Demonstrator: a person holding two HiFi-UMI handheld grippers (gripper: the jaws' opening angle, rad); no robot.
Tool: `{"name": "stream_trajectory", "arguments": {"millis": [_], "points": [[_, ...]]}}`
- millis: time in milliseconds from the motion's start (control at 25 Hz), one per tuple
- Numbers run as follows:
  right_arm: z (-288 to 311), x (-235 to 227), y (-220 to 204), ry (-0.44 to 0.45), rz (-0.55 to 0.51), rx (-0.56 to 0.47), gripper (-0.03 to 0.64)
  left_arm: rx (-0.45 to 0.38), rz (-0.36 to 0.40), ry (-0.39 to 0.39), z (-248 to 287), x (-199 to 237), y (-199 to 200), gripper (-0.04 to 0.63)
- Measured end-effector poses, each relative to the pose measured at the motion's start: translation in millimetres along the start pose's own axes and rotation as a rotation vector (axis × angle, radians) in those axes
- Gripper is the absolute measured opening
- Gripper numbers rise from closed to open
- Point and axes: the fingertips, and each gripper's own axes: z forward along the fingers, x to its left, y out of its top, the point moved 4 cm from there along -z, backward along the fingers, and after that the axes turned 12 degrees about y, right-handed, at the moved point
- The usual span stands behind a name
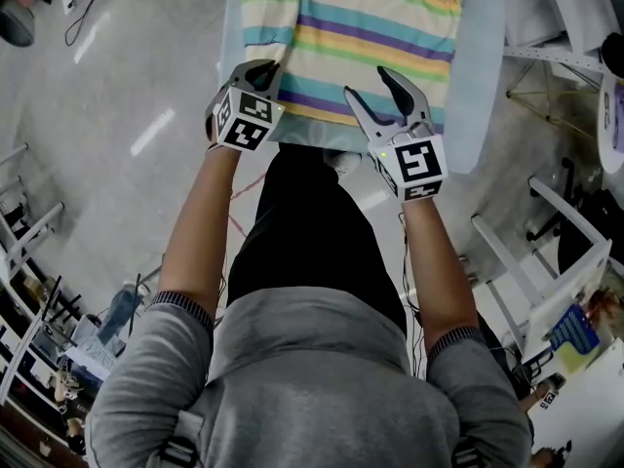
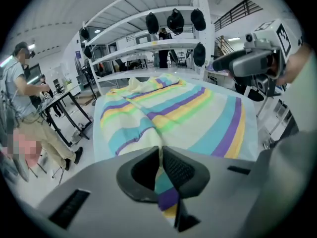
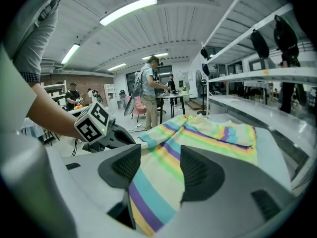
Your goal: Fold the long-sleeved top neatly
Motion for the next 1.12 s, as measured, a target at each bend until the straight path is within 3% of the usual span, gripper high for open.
{"name": "stream_trajectory", "arguments": {"millis": [320,640,1120], "points": [[-8.8,10.4,15.3,0.023,0.005,-0.001,0.253,-0.039,-0.221,0.027,-44.6,40.2,32.7,0.038],[-23.6,8.7,67.6,0.01,-0.024,-0.032,0.256,-0.107,-0.364,0.076,-85.7,111.9,87.0,0.037],[-27.3,-29.6,153.0,-0.033,-0.07,-0.027,0.256,-0.178,-0.397,0.185,-103.5,223.1,158.0,0.037]]}}
